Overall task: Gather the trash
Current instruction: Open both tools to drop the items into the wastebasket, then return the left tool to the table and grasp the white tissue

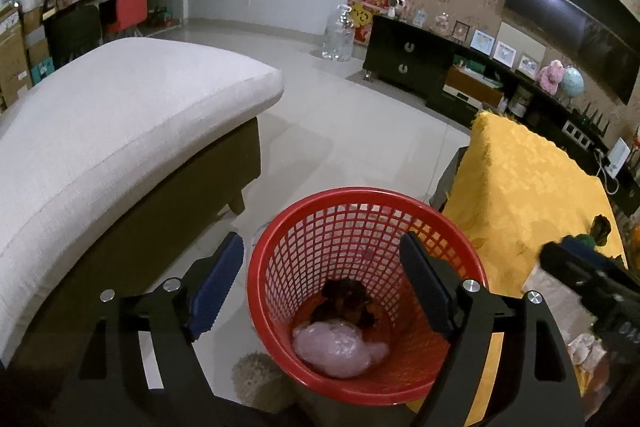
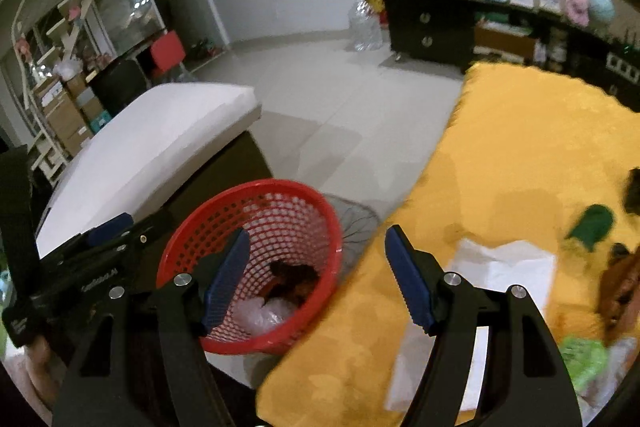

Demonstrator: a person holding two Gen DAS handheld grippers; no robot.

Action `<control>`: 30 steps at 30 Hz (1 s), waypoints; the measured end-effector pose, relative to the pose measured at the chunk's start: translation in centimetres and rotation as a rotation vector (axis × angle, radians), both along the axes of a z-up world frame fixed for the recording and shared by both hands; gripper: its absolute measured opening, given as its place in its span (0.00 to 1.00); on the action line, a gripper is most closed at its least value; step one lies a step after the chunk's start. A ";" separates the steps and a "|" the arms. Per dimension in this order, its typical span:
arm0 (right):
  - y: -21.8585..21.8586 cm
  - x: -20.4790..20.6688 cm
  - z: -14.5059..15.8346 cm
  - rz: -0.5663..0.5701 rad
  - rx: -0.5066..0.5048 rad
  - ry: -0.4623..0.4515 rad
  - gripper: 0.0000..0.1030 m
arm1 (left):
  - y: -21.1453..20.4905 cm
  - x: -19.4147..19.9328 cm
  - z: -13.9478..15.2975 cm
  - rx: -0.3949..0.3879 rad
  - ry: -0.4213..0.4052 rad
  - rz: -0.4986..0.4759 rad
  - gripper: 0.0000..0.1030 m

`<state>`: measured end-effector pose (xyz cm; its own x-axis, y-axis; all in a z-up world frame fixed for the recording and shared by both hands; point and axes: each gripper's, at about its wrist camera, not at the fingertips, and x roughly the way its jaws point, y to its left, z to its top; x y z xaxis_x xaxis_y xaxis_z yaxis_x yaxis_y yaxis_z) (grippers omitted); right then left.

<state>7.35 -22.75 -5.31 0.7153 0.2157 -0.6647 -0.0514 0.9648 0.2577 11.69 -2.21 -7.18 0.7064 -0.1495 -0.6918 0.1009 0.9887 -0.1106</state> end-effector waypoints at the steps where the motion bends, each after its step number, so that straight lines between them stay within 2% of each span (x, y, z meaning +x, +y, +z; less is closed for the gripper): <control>1: -0.4 -0.6 0.4 -0.015 -0.007 -0.011 0.66 | -0.2 0.0 0.1 0.001 -0.004 -0.003 0.76; 13: -7.9 -7.6 2.4 -0.194 -0.089 -0.064 0.67 | -1.8 -0.9 0.3 0.009 -0.028 -0.054 0.77; 22: -12.7 -13.4 1.0 -0.335 -0.160 -0.043 0.67 | -4.4 -2.0 0.1 0.017 -0.024 -0.140 0.78; 27: -14.2 -15.8 -0.2 -0.387 -0.153 -0.029 0.67 | -6.4 -3.0 0.3 -0.011 -0.030 -0.224 0.81; 30: -15.1 -16.7 -0.6 -0.418 -0.136 -0.029 0.67 | -8.2 -3.7 0.4 0.009 -0.042 -0.286 0.81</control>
<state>-9.33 -37.85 -5.94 0.7411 -0.1843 -0.6456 0.3452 0.9293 0.1310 7.96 -10.46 -6.83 0.6643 -0.3406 -0.6653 0.3801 0.9204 -0.0916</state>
